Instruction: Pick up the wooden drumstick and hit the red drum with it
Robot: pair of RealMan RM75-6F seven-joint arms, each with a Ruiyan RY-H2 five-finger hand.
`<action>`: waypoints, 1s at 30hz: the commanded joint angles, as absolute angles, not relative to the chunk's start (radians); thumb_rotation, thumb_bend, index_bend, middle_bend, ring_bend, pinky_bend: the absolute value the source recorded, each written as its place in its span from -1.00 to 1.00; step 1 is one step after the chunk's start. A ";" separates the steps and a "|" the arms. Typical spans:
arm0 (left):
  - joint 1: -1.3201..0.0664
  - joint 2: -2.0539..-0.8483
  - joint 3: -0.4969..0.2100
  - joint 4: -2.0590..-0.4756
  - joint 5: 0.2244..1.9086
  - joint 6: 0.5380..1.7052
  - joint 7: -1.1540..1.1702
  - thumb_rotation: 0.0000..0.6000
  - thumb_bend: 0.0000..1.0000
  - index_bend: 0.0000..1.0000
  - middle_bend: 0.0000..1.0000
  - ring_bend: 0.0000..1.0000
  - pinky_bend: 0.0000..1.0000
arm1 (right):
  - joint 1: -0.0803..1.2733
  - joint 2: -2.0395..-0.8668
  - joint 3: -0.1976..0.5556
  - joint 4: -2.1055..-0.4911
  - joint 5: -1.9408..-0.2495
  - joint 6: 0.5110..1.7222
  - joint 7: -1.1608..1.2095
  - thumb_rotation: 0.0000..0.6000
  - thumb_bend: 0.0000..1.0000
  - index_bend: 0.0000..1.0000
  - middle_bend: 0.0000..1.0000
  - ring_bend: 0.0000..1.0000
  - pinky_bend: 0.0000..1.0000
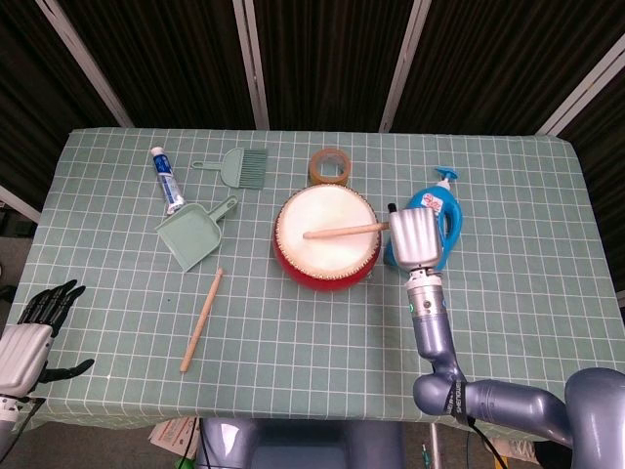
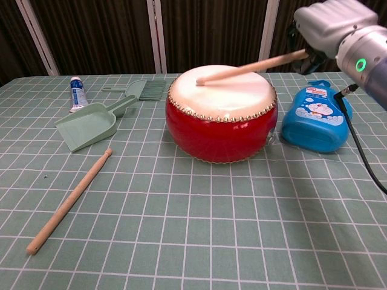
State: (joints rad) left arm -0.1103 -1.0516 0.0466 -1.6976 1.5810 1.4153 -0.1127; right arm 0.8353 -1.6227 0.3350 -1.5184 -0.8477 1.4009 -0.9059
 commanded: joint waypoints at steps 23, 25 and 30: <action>-0.113 -1.050 0.047 -1.702 1.579 1.409 -0.118 1.00 -1.00 -1.00 -1.00 -1.00 -0.97 | 0.723 -1.618 0.662 -1.771 -0.519 1.386 -0.391 1.00 0.56 1.00 1.00 1.00 0.91; -0.113 -1.049 0.046 -1.703 1.577 1.407 -0.121 1.00 -1.00 -1.00 -1.00 -1.00 -0.97 | 0.744 -1.618 0.598 -1.724 -0.579 1.390 -0.448 1.00 0.56 1.00 1.00 1.00 0.91; -0.113 -1.053 0.042 -1.705 1.571 1.409 -0.118 1.00 -1.00 -1.00 -1.00 -1.00 -0.97 | 0.826 -1.636 0.267 -1.421 -0.891 1.396 -0.758 1.00 0.56 1.00 1.00 1.00 0.91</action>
